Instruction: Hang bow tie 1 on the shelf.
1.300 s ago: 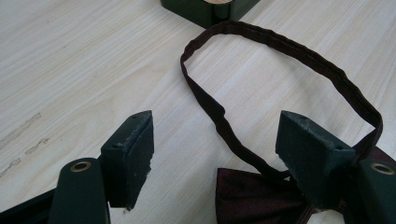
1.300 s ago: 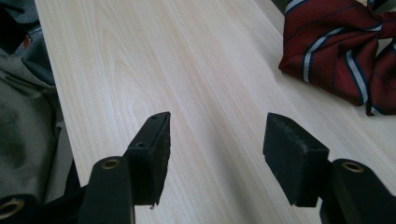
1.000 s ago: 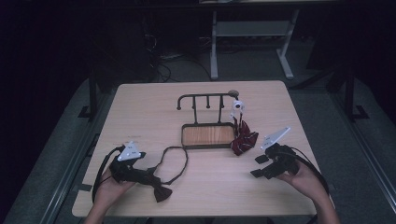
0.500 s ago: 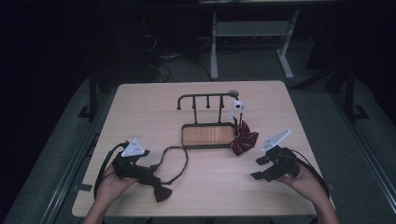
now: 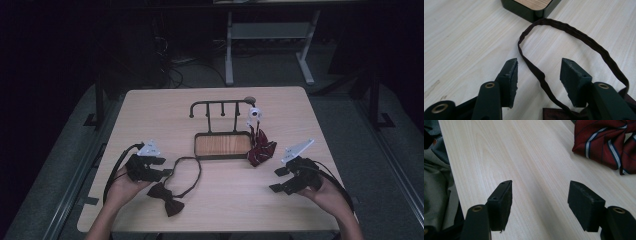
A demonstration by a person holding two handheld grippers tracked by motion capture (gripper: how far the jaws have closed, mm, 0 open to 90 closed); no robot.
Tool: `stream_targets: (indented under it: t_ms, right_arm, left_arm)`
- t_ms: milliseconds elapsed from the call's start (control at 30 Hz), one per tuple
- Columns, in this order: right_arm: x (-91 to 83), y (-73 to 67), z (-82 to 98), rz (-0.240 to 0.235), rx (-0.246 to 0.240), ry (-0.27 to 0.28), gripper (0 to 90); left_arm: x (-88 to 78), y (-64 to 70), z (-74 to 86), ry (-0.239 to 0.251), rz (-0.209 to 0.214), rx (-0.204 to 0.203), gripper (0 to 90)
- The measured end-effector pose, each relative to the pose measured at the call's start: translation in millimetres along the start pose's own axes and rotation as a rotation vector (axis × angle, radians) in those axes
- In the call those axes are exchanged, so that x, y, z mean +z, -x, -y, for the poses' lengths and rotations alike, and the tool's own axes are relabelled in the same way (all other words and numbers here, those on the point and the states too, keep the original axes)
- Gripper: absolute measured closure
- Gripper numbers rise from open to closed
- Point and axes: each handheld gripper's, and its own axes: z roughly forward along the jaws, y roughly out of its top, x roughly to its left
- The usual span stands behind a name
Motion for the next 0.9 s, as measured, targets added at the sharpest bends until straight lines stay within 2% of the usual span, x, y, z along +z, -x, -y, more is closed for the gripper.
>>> stream_targets:
  t_ms: [167, 233, 533, 733, 900]
  right_arm:
    - [0.0, -0.5, 0.7, -0.004, 0.003, 0.000, 36.0]
    - [-0.5, 0.1, 1.2, 0.000, 0.000, 0.001, 36.0]
    - [-0.6, -0.4, 0.9, 0.000, -0.003, 0.002, 36.0]
    - [0.3, -1.0, 0.5, -0.001, -0.008, -0.003, 36.0]
    - [-0.3, -0.9, 1.1, -0.001, -0.009, 0.000, 36.0]
  left_arm:
    - [6.9, -3.1, -8.9, -0.022, 0.018, -0.004, 50.8]
    - [10.1, -4.5, -12.4, -0.051, 0.014, 0.002, 51.4]
    - [24.3, -11.4, -23.1, -0.111, 0.030, 0.010, 56.6]
    - [30.6, -16.1, -30.9, -0.136, 0.020, 0.020, 58.3]
    - [39.2, -19.0, -30.8, -0.164, 0.018, 0.001, 61.6]
